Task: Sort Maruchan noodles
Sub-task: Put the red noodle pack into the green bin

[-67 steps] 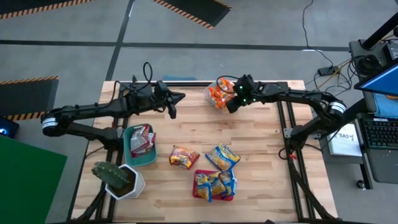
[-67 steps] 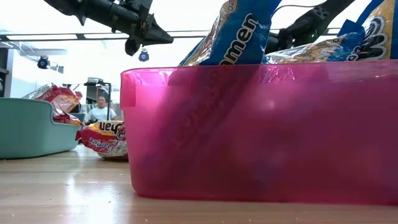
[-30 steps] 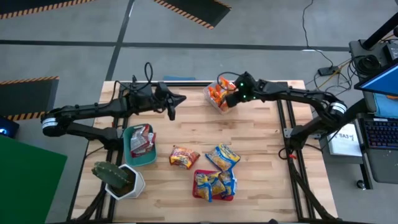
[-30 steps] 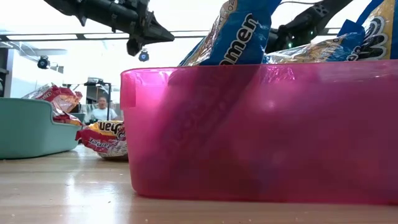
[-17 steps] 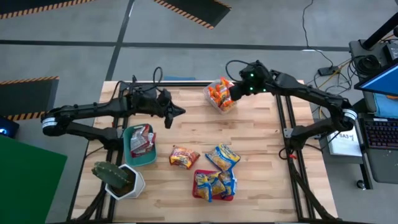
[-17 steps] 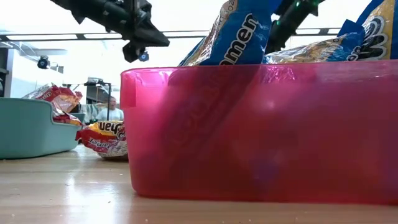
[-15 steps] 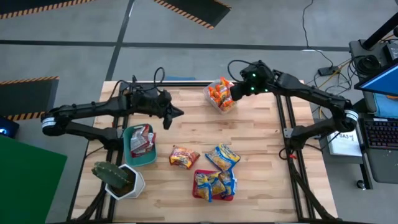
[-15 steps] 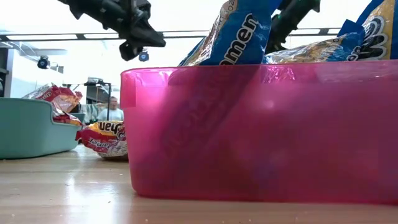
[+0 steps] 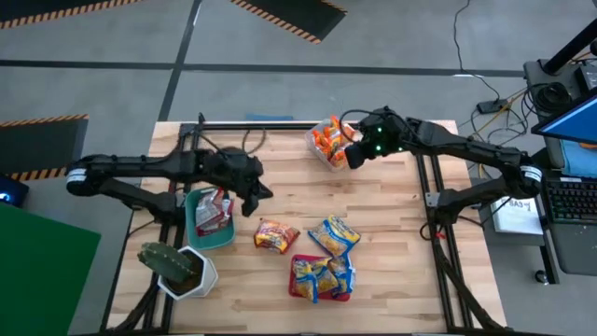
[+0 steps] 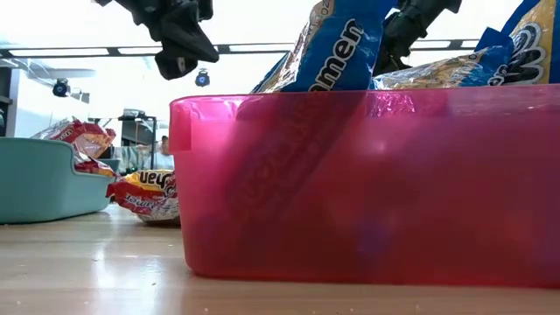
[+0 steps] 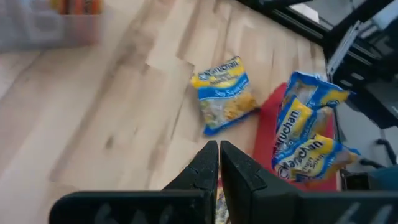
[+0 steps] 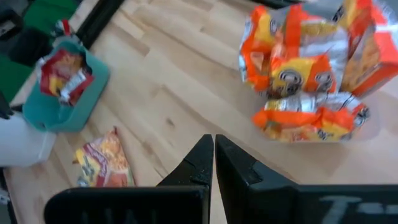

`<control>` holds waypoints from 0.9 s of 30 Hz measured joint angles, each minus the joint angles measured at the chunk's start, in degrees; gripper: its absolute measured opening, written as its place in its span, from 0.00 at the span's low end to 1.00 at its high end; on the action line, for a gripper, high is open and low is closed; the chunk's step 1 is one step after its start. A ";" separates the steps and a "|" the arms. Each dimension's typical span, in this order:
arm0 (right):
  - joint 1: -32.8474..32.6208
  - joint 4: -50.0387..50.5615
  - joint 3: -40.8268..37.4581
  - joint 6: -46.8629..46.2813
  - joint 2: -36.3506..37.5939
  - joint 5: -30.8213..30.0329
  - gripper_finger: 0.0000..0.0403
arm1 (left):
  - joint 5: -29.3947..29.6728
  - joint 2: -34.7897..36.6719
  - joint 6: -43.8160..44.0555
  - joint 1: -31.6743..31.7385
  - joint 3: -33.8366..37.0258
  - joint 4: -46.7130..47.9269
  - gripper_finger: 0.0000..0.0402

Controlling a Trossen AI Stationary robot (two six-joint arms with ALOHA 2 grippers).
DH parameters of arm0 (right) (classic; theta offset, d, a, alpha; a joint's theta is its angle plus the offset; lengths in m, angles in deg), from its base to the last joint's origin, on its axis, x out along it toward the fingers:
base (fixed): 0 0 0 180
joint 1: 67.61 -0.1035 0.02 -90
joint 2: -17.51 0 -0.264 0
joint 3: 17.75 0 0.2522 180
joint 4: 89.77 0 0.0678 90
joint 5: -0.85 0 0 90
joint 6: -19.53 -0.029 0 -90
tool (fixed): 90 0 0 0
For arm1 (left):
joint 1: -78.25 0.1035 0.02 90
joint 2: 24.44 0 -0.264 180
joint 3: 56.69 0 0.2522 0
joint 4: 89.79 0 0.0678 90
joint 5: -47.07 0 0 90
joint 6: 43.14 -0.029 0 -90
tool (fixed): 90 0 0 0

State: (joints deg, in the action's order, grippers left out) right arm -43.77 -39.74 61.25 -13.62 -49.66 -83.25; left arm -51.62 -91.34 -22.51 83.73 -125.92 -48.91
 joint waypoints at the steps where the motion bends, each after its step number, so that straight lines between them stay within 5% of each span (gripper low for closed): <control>1: -0.39 -0.07 -0.53 0.19 0.12 -0.05 0.02 | 0.65 -1.38 0.54 -1.19 -0.88 -0.11 0.00; 6: -1.76 -0.10 -3.92 1.91 1.79 -0.06 0.02 | 0.64 -9.90 -1.29 -4.91 -6.42 3.50 0.00; 12: -4.22 -0.03 -7.92 -2.03 5.64 0.36 0.02 | 0.24 -20.49 -10.43 -6.33 -17.49 21.46 0.00; 18: -13.48 -1.29 -11.38 -10.32 12.55 -0.32 0.02 | 0.19 -24.39 -17.53 -8.81 -20.77 24.44 0.01; 24: -28.24 -9.13 -16.70 -20.01 16.22 -12.29 0.02 | -0.80 -24.56 -15.43 -13.53 -19.42 23.93 0.14; 27: -35.30 -16.44 -19.70 -22.62 16.09 -18.53 0.02 | 3.17 -24.56 -15.03 -17.00 -18.74 22.43 0.25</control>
State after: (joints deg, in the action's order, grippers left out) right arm -79.06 -56.17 41.54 -36.24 -33.57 -101.78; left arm -48.45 -115.90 -37.54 66.73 -144.66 -26.48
